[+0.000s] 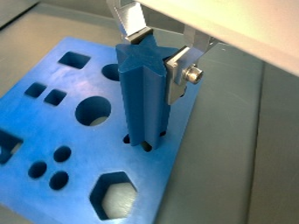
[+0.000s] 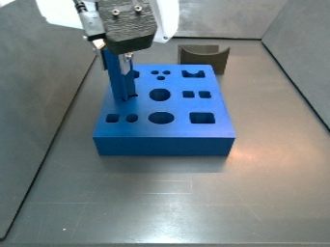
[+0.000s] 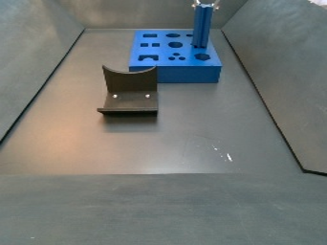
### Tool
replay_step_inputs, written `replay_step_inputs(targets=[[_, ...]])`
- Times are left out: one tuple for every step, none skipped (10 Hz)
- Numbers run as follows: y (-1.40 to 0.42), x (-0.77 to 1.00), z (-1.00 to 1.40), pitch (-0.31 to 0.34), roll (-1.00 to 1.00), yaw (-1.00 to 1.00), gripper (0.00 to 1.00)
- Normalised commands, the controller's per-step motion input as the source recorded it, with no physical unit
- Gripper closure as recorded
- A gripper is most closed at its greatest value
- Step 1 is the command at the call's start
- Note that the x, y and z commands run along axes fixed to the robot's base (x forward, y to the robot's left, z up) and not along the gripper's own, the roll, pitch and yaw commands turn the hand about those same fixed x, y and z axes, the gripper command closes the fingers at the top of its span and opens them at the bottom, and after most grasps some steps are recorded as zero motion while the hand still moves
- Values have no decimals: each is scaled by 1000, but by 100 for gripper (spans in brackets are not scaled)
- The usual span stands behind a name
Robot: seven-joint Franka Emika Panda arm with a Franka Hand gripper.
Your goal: Insert the star object.
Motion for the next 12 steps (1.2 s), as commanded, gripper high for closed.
replay_step_inputs(targets=[[0, 140, -329, 0, -4, -883, 100], [0, 120, -351, 0, -9, -920, 100], [0, 86, -377, 0, -30, -869, 100], [0, 0, -414, 0, -41, -731, 100], [0, 14, -391, 0, -70, -606, 100], [3, 0, -411, 0, -69, -349, 100], [31, 0, -437, 0, -50, -300, 100], [51, 0, -426, 0, -33, -266, 100], [20, 0, -526, -9, 0, -217, 100], [0, 17, -663, 0, 0, -246, 100], [0, 26, -691, -10, 0, -240, 100], [40, 0, -757, -119, -73, -203, 100]])
